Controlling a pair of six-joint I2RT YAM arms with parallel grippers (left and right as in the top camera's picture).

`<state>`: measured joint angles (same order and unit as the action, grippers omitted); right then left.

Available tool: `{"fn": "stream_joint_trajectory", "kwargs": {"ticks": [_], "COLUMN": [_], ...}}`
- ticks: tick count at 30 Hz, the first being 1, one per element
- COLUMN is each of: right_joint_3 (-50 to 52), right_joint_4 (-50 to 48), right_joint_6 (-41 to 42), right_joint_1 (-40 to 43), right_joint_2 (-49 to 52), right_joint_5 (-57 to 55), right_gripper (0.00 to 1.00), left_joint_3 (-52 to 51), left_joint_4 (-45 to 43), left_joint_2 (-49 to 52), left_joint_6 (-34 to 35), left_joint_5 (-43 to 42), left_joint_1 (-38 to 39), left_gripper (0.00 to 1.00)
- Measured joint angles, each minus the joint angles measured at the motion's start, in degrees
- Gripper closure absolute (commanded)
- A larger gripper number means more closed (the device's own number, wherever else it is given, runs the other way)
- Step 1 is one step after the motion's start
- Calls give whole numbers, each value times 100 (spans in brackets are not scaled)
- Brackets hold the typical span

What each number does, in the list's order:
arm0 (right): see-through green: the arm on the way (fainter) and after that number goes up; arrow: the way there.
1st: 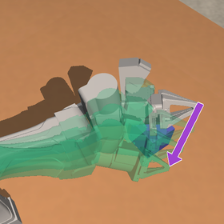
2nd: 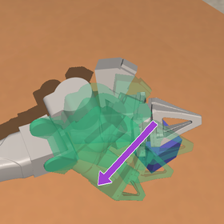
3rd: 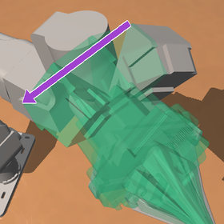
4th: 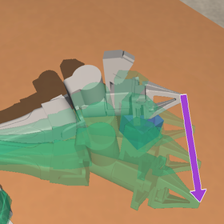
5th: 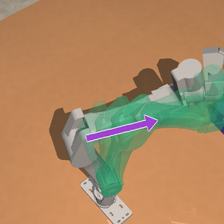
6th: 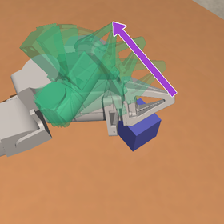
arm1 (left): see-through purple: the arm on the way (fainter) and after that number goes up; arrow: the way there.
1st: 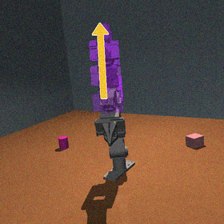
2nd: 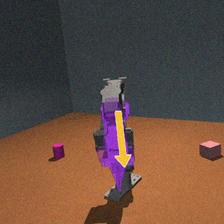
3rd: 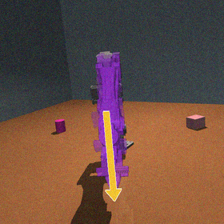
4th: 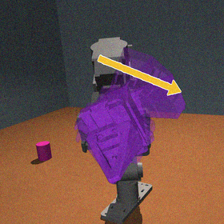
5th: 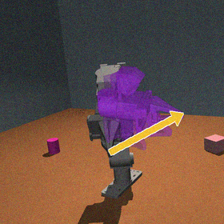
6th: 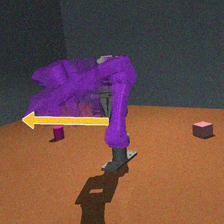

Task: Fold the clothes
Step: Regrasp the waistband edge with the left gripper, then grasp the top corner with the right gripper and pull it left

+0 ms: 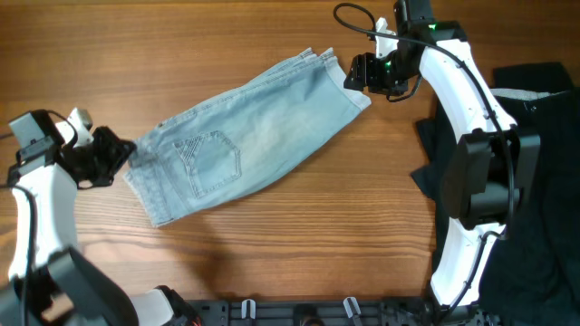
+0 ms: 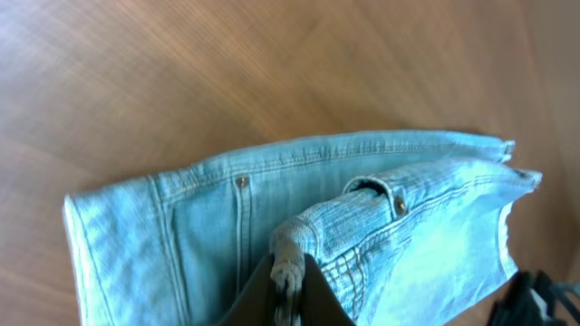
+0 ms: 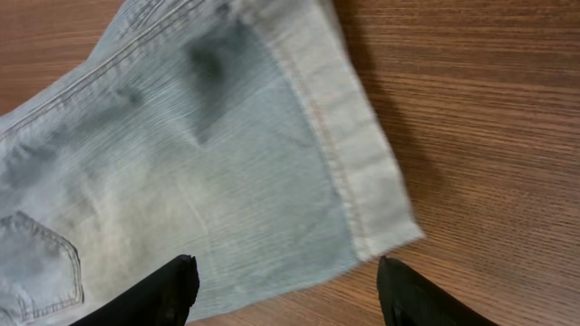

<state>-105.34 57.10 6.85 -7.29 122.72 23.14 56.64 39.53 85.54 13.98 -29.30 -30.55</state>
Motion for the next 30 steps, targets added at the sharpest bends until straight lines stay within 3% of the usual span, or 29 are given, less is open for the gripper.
{"fn": "stream_joint_trajectory", "kwargs": {"ticks": [5, 14, 20, 27, 30], "right_joint_3": [0, 0, 0, 2, 0], "right_joint_4": [-63, -85, -278, -1285, -1996], "right_joint_6": [0, 0, -116, -243, -205], "right_joint_1": [0, 0, -48, -713, -898], "right_joint_2": [0, 0, 0, 17, 144], "right_joint_5": [0, -28, -28, -498, -518], "right_gripper": [32, 30, 40, 40, 33], "left_joint_3": [7, -557, -656, -595, -522], "left_joint_4": [686, 588, 470, 468, 485], "left_joint_2": [-208, -208, -208, -208, -225], "left_joint_6": [275, 748, 802, 734, 699], "left_joint_5": [1051, 2221, 2286, 1858, 1598], "left_joint_1": [0, -2, -2, -33, -33], "left_gripper": [92, 89, 88, 89, 89]}}
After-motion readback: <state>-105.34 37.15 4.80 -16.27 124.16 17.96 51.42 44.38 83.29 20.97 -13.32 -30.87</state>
